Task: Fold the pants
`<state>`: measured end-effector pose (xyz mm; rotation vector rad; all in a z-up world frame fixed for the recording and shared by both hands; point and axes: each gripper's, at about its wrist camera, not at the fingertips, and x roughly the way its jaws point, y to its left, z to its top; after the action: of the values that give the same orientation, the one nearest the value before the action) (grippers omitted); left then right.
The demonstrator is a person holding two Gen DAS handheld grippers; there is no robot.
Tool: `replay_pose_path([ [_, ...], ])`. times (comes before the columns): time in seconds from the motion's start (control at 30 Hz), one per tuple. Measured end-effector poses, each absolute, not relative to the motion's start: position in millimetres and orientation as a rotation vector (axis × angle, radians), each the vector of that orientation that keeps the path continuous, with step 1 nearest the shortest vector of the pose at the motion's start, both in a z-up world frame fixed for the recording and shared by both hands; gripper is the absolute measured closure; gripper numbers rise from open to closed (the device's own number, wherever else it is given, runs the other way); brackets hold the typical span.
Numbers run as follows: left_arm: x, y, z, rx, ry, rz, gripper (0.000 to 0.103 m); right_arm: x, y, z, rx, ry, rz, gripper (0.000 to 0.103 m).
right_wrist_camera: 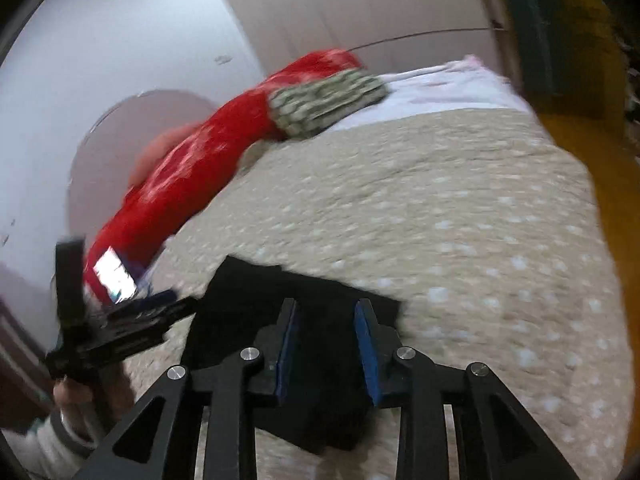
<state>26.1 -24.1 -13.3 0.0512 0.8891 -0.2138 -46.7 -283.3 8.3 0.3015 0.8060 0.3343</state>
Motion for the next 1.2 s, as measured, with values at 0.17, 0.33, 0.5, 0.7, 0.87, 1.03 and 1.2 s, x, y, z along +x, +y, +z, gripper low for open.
replay_pose_path([
  [0.17,47,-35,-37,0.079,0.922,-0.174,0.044,-6,-256,-43,0.206,0.930,0.264,0.075],
  [0.33,55,-33,-42,0.065,0.917,-0.143,0.032,22,-254,-48,0.160,0.942,0.258,0.075],
  [0.5,52,-31,-41,0.062,0.913,-0.142,0.032,5,-255,-24,0.130,0.947,0.273,0.075],
  [0.7,50,-30,-42,0.036,0.916,-0.139,0.032,-54,-248,-4,0.059,0.898,0.294,0.075],
  [0.87,48,-31,-42,0.027,0.911,-0.133,0.029,-71,-241,-37,0.023,0.924,0.276,0.075],
  [1.03,43,-31,-38,0.036,0.910,-0.132,0.029,-71,-249,-22,0.064,0.931,0.273,0.075],
  [1.2,32,-25,-29,0.014,0.918,-0.153,0.029,-73,-256,-10,0.092,0.900,0.256,0.075],
])
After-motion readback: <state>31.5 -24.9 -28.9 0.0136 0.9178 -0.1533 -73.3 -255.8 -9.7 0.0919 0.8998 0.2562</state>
